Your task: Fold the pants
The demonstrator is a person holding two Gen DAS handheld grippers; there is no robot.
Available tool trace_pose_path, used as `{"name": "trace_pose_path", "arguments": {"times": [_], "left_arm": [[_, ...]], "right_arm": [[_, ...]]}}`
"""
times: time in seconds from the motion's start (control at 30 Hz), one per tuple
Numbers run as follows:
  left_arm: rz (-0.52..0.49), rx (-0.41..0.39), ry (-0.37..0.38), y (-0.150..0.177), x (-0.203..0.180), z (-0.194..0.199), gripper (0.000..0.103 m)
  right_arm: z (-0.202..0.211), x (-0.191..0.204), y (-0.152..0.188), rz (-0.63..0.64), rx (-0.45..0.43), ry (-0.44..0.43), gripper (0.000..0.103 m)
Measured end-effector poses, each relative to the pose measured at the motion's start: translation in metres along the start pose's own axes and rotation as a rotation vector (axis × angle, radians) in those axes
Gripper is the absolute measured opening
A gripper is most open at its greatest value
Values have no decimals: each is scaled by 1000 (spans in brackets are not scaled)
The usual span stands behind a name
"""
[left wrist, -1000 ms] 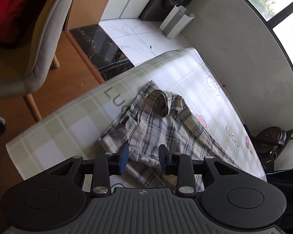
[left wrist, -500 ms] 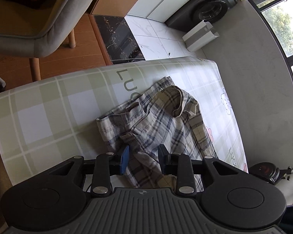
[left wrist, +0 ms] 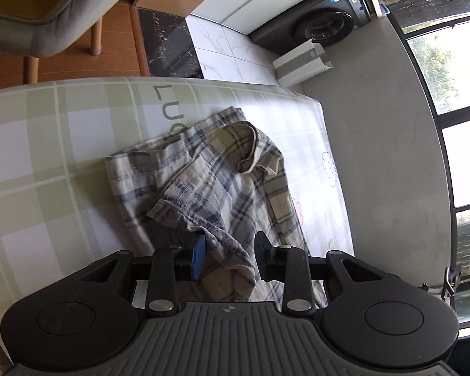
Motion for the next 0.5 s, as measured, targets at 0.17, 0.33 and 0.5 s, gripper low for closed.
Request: {"name": "trace_pose_path", "arguments": {"times": [0.17, 0.33, 0.5], "left_arm": [[30, -46, -15, 1, 5, -4, 35], [7, -181, -61, -11, 12, 12, 35], [-28, -150, -46, -12, 12, 10, 6]], "right_arm": [[2, -6, 1, -24, -1, 6, 29], [9, -10, 3, -5, -9, 18, 29], [20, -21, 0, 3, -26, 48, 29]]}}
Point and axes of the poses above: each gripper's, at about its wrist camera, not at the fingertips, and z roughly against the way its jaws point, x to its left, y to its underside, the point moved 2 cm from there along -z, roughly the way its jaws point, and after that the axes turned 5 degrees about -z, right-handed, at the moved point
